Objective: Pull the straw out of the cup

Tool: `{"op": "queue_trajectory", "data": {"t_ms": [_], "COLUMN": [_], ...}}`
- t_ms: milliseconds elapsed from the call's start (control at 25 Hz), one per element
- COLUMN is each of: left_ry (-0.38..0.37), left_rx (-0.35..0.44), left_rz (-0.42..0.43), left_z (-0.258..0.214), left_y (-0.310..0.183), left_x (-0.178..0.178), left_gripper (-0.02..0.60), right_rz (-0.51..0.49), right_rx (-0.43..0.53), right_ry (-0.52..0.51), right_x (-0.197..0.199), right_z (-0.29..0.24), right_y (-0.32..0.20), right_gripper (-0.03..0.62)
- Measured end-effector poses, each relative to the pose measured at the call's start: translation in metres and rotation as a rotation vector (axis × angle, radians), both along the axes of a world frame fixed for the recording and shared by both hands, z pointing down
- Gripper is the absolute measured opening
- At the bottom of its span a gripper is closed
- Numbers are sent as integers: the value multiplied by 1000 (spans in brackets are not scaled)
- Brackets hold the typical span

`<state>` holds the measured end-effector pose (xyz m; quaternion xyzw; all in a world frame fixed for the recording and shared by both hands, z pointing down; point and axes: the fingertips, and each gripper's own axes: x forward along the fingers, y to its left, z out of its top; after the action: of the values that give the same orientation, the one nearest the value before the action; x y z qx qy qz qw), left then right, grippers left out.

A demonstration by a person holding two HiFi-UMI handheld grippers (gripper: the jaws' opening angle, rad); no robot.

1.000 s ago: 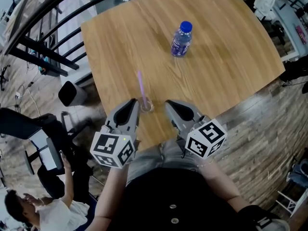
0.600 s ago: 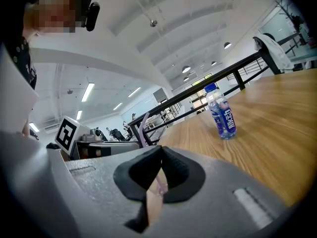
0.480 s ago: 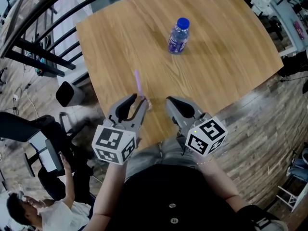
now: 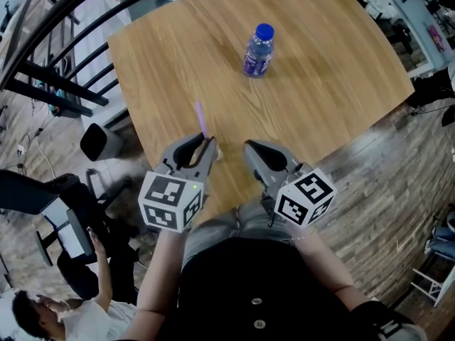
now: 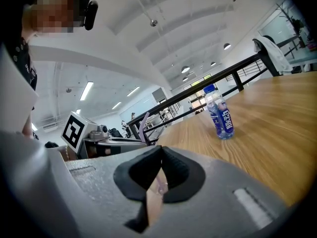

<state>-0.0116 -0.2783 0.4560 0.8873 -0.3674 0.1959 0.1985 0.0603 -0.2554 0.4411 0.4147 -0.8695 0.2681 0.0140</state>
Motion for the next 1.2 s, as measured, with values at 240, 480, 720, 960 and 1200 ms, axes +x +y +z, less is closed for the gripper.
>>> {"op": "queue_trajectory", "data": {"t_ms": [240,480,720,960,1200], "left_ry": [-5,26,97,170,226], "left_rx": [-1,6,24,43,97], "left_rz": [-7,-13,-26,-50,-64], "left_z": [0,-5,-18,-34,-51], "left_y": [2,8,15,18,22], "left_x": [-3,-7,-11,-18,-24], "left_gripper": [46,44,43,43,43], "right_rz": [5,-2,-26,-39,-62], "right_rx": [16,38,63,93,120], "right_ry": [10,21,38,40,45], "right_x": [1,-1,-6,-10,-17], "right_z": [-6,-13,-22,-36,-47], "right_y": [3,5,12,15,21], "right_gripper": [-2,-2,-2,-2,-2]}}
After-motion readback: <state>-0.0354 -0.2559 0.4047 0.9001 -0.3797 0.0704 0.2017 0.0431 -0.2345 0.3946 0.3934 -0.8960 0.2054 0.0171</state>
